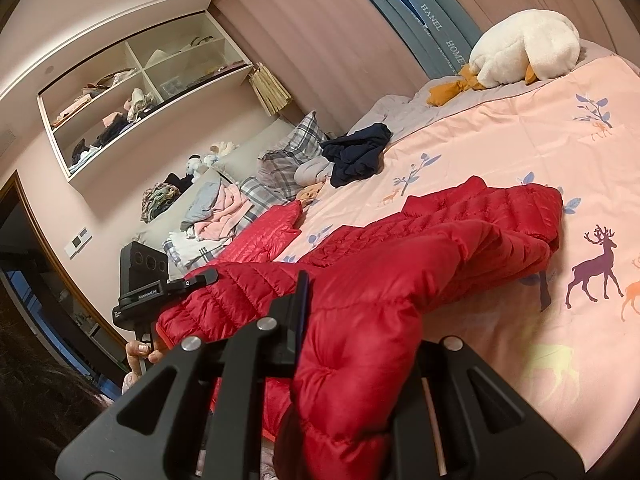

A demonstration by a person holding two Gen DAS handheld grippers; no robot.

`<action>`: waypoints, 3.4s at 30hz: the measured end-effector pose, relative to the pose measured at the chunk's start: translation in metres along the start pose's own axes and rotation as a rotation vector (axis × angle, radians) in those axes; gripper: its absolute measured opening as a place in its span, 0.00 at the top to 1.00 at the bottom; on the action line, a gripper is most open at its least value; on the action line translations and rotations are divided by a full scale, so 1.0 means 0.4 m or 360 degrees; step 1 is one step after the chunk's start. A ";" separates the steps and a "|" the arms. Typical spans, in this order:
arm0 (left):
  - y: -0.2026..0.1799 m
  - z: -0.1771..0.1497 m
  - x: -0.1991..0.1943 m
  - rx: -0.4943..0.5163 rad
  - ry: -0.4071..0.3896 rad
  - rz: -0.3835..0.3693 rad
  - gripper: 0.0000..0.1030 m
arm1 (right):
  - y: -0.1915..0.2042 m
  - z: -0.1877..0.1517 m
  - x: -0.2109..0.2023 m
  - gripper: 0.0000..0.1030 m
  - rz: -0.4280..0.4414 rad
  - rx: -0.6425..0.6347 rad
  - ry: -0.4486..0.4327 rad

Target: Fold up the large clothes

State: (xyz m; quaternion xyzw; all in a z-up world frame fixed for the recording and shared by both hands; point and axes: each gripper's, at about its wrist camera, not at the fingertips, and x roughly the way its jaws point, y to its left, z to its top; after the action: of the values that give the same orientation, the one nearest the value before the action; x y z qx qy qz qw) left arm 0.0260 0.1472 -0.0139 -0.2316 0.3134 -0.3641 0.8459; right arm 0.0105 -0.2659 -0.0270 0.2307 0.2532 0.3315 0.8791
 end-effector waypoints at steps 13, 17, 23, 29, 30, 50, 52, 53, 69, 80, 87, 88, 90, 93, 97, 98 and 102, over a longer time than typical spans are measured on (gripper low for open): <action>0.000 0.003 0.004 0.0036 -0.0003 0.0016 0.84 | -0.009 0.006 0.004 0.87 0.0007 -0.0021 0.0006; 0.008 0.003 0.008 0.0028 0.0009 0.0030 0.84 | -0.015 0.002 0.009 0.87 -0.0012 -0.0001 0.0021; 0.009 0.005 0.014 0.0042 0.0013 0.0091 0.84 | -0.020 0.001 0.016 0.87 -0.0053 0.0039 0.0026; 0.008 0.017 0.021 0.0068 0.0010 0.0150 0.84 | -0.036 0.012 0.027 0.87 -0.0100 0.0087 0.0008; 0.009 0.020 0.022 0.0071 0.0010 0.0157 0.84 | -0.041 0.014 0.029 0.87 -0.0110 0.0095 0.0006; 0.048 0.109 0.090 0.0112 0.0005 0.0300 0.84 | -0.105 0.082 0.084 0.86 -0.0200 0.0161 -0.0028; 0.055 0.117 0.099 0.0114 0.0006 0.0319 0.84 | -0.115 0.088 0.094 0.86 -0.0206 0.0171 -0.0029; 0.058 0.118 0.103 0.0116 0.0006 0.0325 0.84 | -0.116 0.088 0.097 0.86 -0.0210 0.0174 -0.0029; 0.096 0.141 0.147 0.0116 0.0011 0.0407 0.84 | -0.149 0.112 0.136 0.86 -0.0268 0.0186 -0.0023; 0.117 0.147 0.176 0.0119 0.0024 0.0458 0.84 | -0.177 0.114 0.154 0.86 -0.0298 0.0212 -0.0016; 0.131 0.152 0.199 0.0116 0.0032 0.0490 0.84 | -0.196 0.114 0.168 0.86 -0.0315 0.0231 -0.0011; 0.134 0.153 0.203 0.0116 0.0033 0.0494 0.84 | -0.200 0.113 0.170 0.86 -0.0317 0.0235 -0.0011; 0.139 0.155 0.210 0.0113 0.0035 0.0499 0.84 | -0.208 0.113 0.174 0.86 -0.0322 0.0244 -0.0009; 0.148 0.157 0.220 0.0107 0.0039 0.0510 0.84 | -0.220 0.113 0.183 0.86 -0.0329 0.0254 -0.0005; 0.160 0.161 0.235 0.0101 0.0042 0.0524 0.84 | -0.230 0.112 0.191 0.86 -0.0342 0.0266 -0.0002; 0.163 0.161 0.240 0.0101 0.0044 0.0530 0.84 | -0.232 0.113 0.194 0.86 -0.0345 0.0268 0.0000; 0.171 0.162 0.254 0.0099 0.0049 0.0554 0.84 | -0.243 0.114 0.207 0.86 -0.0362 0.0276 0.0010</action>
State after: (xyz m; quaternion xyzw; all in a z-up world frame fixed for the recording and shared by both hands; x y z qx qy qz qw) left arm 0.1584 0.1234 -0.0481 -0.1422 0.3502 -0.2252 0.8980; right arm 0.1372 -0.2843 -0.0720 0.2745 0.3083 0.2074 0.8869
